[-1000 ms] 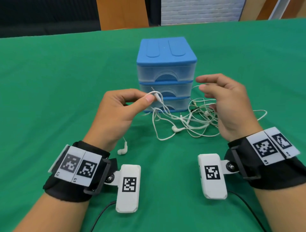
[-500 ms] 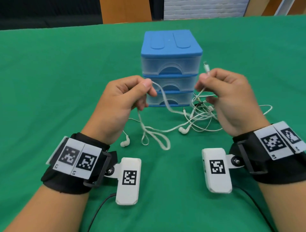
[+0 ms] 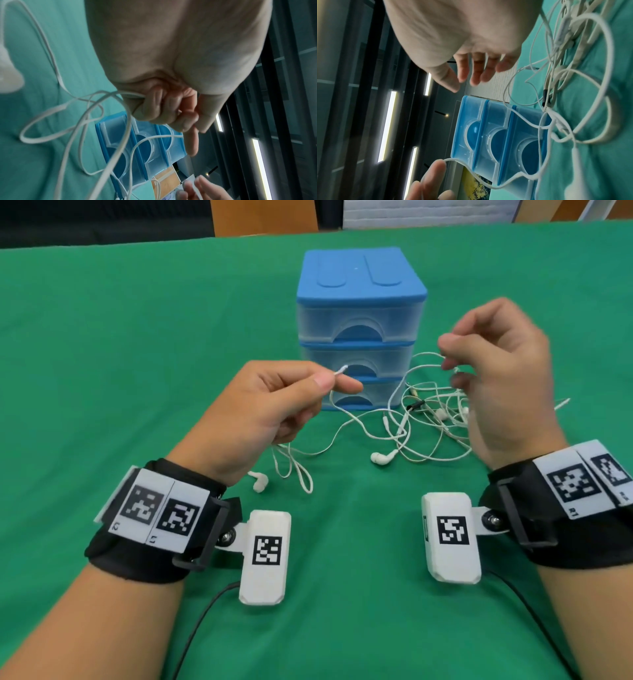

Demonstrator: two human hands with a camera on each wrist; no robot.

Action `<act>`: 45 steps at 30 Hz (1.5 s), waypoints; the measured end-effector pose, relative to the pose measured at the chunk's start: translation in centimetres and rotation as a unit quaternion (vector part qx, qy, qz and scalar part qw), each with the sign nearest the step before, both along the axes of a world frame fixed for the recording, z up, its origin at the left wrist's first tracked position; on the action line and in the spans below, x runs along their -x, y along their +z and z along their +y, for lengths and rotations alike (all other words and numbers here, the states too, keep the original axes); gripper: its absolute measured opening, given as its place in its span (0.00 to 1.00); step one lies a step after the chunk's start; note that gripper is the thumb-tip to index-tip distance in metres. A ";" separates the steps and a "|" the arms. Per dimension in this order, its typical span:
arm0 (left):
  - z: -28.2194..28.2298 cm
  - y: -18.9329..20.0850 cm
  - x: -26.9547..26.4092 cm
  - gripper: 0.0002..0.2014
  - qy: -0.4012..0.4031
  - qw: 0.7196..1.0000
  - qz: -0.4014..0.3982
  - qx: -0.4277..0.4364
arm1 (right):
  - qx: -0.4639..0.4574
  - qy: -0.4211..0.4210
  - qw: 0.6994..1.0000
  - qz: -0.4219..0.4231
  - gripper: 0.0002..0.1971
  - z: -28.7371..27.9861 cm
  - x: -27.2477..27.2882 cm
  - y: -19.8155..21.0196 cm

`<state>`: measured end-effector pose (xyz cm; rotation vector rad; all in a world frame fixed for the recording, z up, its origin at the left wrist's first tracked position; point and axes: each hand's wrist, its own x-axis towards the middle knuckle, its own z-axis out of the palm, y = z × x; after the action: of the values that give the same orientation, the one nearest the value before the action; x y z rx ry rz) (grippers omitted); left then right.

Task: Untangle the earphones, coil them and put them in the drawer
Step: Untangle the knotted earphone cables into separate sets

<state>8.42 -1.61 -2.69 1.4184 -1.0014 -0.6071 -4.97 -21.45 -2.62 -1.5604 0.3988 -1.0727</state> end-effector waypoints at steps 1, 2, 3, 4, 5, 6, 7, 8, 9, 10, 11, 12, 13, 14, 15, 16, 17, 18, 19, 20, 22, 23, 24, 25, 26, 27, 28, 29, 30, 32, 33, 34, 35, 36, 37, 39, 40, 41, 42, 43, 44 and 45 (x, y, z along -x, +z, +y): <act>0.0 0.0 0.1 0.12 -0.011 1.000 -0.009 -0.007 | 0.009 0.057 0.998 0.005 0.06 0.3 0.1 0.0; -0.1 0.0 0.2 0.11 -0.022 1.000 -0.017 -0.011 | 0.021 0.113 0.993 0.022 0.06 0.8 0.1 0.1; -0.2 0.0 0.4 0.11 -0.031 0.999 -0.023 -0.011 | 0.036 0.160 0.985 0.046 0.09 1.2 0.0 0.1; -0.3 0.0 0.5 0.10 -0.036 0.999 -0.026 -0.009 | 0.051 0.201 0.975 0.076 0.13 1.7 0.0 0.0; -0.3 0.0 0.5 0.09 -0.037 0.999 -0.026 -0.005 | 0.068 0.231 0.965 0.107 0.15 2.1 -0.1 -0.1; -0.4 -0.1 0.6 0.09 -0.034 0.999 -0.024 0.002 | 0.086 0.255 0.954 0.136 0.14 2.4 -0.2 -0.2; -0.4 -0.1 0.5 0.09 -0.029 0.999 -0.020 0.008 | 0.107 0.268 0.944 0.157 0.12 2.6 -0.2 -0.3; -0.4 -0.1 0.4 0.09 -0.023 0.999 -0.019 0.012 | 0.122 0.273 0.940 0.166 0.09 2.6 -0.2 -0.4; -0.3 -0.1 0.3 0.09 -0.016 1.000 -0.020 0.014 | 0.130 0.266 0.941 0.165 0.10 2.4 -0.2 -0.5; -0.3 -0.1 0.2 0.09 -0.008 1.000 -0.022 0.014 | 0.124 0.251 0.947 0.156 0.12 2.1 -0.2 -0.4; -0.2 -0.1 0.1 0.09 -0.002 1.000 -0.024 0.015 | 0.096 0.233 0.958 0.139 0.14 1.8 -0.1 -0.2; -0.2 -0.1 0.0 0.09 0.004 1.000 -0.023 0.018 | 0.052 0.214 0.969 0.113 0.14 1.4 0.0 0.1; -0.2 0.0 -0.1 0.09 0.010 1.000 -0.021 0.022 | 0.009 0.197 0.977 0.084 0.14 0.9 0.2 0.5; -0.2 0.0 -0.1 0.09 0.015 0.999 -0.017 0.026 | -0.020 0.188 0.980 0.056 0.12 0.6 0.4 0.7; -0.2 0.0 -0.2 0.09 0.017 0.999 -0.014 0.031 | -0.027 0.186 0.981 0.041 0.10 0.4 0.5 0.9; -0.3 0.0 -0.1 0.10 0.017 0.999 -0.009 0.034 | -0.017 0.199 0.979 0.042 0.06 0.4 0.6 0.9; -0.3 0.0 -0.1 0.10 0.013 0.999 -0.003 0.036 | 0.000 0.221 0.974 0.056 0.06 0.6 0.6 0.8; -0.4 0.0 0.1 0.11 0.005 0.999 0.006 0.037 | 0.019 0.246 0.966 0.077 0.10 1.0 0.4 0.5; -0.4 0.0 0.2 0.12 -0.004 0.999 0.016 0.037 | 0.036 0.271 0.957 0.096 0.14 1.5 0.2 0.2; -0.5 0.0 0.3 0.13 -0.012 0.999 0.026 0.036 | 0.056 0.287 0.949 0.117 0.14 2.0 0.0 0.0; -0.4 0.1 0.4 0.13 -0.014 0.999 0.039 0.032 | 0.095 0.289 0.941 0.150 0.10 2.6 -0.3 -0.2; -0.4 0.1 0.4 0.13 -0.008 0.999 0.041 0.031 | 0.096 0.284 0.942 0.150 0.13 2.5 -0.3 -0.2; -0.4 0.1 0.3 0.12 0.000 0.999 0.040 0.031 | 0.081 0.282 0.945 0.144 0.15 2.3 -0.2 -0.1; -0.4 0.1 0.1 0.12 0.007 0.999 0.037 0.032 | 0.049 0.281 0.950 0.129 0.15 2.1 -0.1 0.1; -0.4 0.0 0.0 0.11 0.012 0.999 0.034 0.034 | 0.020 0.278 0.954 0.111 0.14 1.8 0.0 0.3; -0.4 0.0 -0.1 0.10 0.015 0.999 0.033 0.036 | -0.001 0.271 0.958 0.093 0.12 1.5 0.2 0.5; -0.5 -0.1 -0.1 0.10 0.017 0.999 0.031 0.039 | -0.008 0.264 0.961 0.083 0.09 1.4 0.3 0.6; -0.5 -0.2 -0.1 0.09 0.017 0.999 0.028 0.043 | -0.004 0.265 0.961 0.082 0.05 1.5 0.3 0.6; -0.6 -0.2 0.0 0.08 0.015 0.999 0.020 0.046 | 0.007 0.272 0.958 0.092 0.06 1.8 0.3 0.5; -0.7 -0.2 0.3 0.05 0.014 0.998 -0.002 0.053 | 0.036 0.309 0.943 0.119 0.13 2.4 0.1 0.2; -0.8 -0.2 0.4 0.04 0.017 0.998 -0.009 0.057 | 0.056 0.327 0.934 0.134 0.12 2.8 0.0 -0.1; -0.8 -0.2 0.5 0.04 0.023 0.998 -0.009 0.061 | 0.082 0.333 0.928 0.147 0.10 3.2 0.0 -0.1; -0.8 -0.3 0.5 0.06 0.033 0.997 -0.004 0.066 | 0.099 0.328 0.927 0.153 0.09 3.3 -0.1 -0.1; -0.8 -0.3 0.4 0.07 0.043 0.997 0.001 0.071 | 0.106 0.310 0.933 0.150 0.10 3.1 -0.2 -0.1; -0.8 -0.3 0.3 0.07 0.052 0.996 0.003 0.074 | 0.104 0.290 0.942 0.134 0.11 2.8 -0.1 0.0; -0.8 -0.2 0.1 0.04 0.068 0.995 0.003 0.074 | 0.059 0.234 0.968 0.076 0.12 2.0 0.0 0.4; -0.8 -0.2 0.0 0.03 0.077 0.994 0.004 0.074 | 0.026 0.197 0.979 0.037 0.12 1.4 0.2 0.6; -0.7 -0.2 -0.1 0.04 0.086 0.994 0.004 0.074 | -0.006 0.155 0.988 0.001 0.13 0.6 0.4 0.8; -0.7 -0.3 -0.2 0.05 0.093 0.993 0.002 0.073 | -0.030 0.106 0.993 -0.030 0.13 -0.1 0.6 0.9; -0.7 -0.3 -0.3 0.05 0.097 0.993 -0.003 0.072 | -0.043 0.061 0.996 -0.054 0.13 -0.8 0.9 0.9; -0.7 -0.3 -0.4 0.06 0.097 0.993 -0.007 0.071 | -0.053 0.019 0.996 -0.070 0.14 -1.5 1.0 1.0; -0.6 -0.2 -0.4 0.07 0.093 0.993 -0.007 0.072 | -0.061 -0.016 0.994 -0.090 0.14 -2.0 1.3 1.1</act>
<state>8.77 -2.23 -2.88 1.3719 -0.8937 -0.3804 -6.22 -23.50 -1.48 -1.3405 0.3592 -1.1810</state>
